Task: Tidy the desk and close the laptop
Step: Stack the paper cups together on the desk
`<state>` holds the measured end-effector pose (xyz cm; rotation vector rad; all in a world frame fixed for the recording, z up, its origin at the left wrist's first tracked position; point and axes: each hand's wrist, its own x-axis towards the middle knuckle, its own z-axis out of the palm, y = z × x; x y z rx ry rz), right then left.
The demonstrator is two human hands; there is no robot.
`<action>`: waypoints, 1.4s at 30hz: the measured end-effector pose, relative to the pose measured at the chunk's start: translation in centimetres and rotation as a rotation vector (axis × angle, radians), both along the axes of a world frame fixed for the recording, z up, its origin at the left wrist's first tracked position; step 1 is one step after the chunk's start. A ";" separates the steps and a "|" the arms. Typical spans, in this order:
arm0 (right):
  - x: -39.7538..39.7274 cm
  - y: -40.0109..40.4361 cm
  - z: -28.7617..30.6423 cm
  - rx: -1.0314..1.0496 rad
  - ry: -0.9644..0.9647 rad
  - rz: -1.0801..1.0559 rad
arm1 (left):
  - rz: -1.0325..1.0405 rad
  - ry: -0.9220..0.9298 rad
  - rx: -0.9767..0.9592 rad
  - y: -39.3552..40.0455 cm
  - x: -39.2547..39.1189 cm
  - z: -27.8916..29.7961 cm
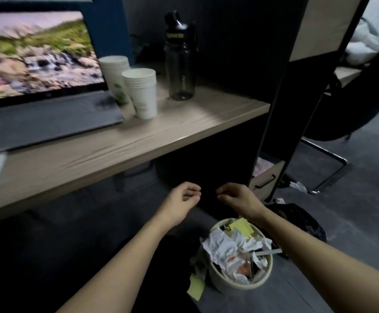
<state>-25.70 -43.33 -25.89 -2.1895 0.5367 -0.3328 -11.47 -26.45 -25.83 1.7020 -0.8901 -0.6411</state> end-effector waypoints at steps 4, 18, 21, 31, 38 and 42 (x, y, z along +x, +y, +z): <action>2.0 2.4 5.1 -0.040 -0.103 0.012 | 0.011 -0.085 -0.069 3.0 0.4 5.3; 9.8 9.1 18.6 -0.047 -0.334 0.042 | 0.233 -0.339 -0.237 12.9 6.5 18.9; 11.6 8.4 19.2 0.005 -0.282 0.024 | 0.278 -0.338 -0.222 13.0 8.5 19.1; 17.4 5.4 20.3 0.304 -0.339 -0.027 | 0.275 -0.063 -0.202 4.2 13.3 19.5; 19.8 4.8 22.4 0.335 -0.362 0.094 | 0.303 0.033 -0.256 1.4 14.2 22.6; 20.8 4.8 25.6 0.299 -0.383 0.125 | 0.293 -0.021 -0.314 2.3 14.7 26.4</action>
